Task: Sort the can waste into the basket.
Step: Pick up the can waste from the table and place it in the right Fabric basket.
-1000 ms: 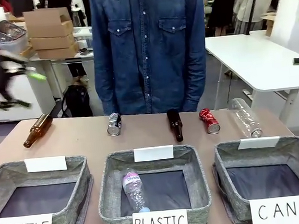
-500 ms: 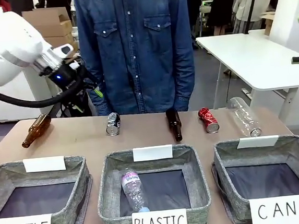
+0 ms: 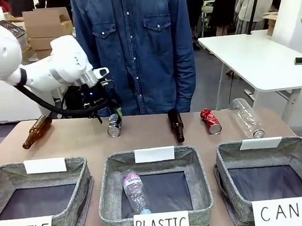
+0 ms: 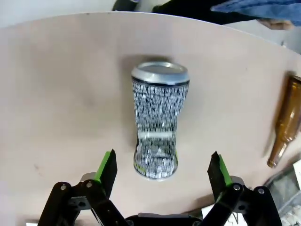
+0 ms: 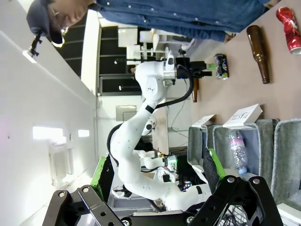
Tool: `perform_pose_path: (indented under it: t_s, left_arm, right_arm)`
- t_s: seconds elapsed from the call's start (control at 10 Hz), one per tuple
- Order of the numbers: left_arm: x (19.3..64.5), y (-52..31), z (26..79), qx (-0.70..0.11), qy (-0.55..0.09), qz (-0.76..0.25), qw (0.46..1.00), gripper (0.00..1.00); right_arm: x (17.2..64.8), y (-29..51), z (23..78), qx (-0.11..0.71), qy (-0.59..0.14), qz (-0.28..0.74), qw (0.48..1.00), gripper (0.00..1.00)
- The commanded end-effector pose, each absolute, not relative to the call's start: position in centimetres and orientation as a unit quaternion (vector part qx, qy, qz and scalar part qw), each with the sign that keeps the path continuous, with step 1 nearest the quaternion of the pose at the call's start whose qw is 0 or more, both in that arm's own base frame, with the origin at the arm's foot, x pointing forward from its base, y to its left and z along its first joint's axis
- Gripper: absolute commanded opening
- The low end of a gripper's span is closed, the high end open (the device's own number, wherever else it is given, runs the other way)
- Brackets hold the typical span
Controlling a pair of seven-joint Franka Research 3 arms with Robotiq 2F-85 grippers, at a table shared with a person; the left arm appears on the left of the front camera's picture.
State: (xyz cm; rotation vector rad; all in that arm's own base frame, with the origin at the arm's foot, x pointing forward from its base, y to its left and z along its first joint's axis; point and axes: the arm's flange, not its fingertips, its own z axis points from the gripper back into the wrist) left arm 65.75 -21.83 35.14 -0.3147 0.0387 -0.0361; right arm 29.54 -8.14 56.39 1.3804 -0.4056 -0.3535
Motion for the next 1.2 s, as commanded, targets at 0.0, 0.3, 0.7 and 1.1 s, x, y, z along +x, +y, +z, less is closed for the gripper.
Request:
perform_pose_path:
  t_s: [0.0, 0.3, 0.7, 1.1]
  left_arm:
    - [67.1, -22.8, 34.2, -0.089, -0.004, -0.001, 0.996, 1.00]
    - [67.1, -24.1, 31.7, -0.049, 0.002, -0.021, 0.999, 1.00]
    - [66.5, -24.9, 31.4, -0.045, -0.026, -0.042, 0.998, 0.00]
    - [66.4, -24.9, 32.3, -0.040, -0.022, -0.044, 0.998, 0.04]
  right_arm:
    - [29.7, -8.1, 56.7, 0.636, -0.186, -0.160, 0.732, 1.00]
    - [29.7, -8.1, 56.7, 0.636, -0.186, -0.160, 0.732, 1.00]
    - [29.7, -8.1, 56.7, 0.636, -0.186, -0.160, 0.732, 1.00]
    - [29.7, -8.1, 56.7, 0.636, -0.186, -0.160, 0.732, 1.00]
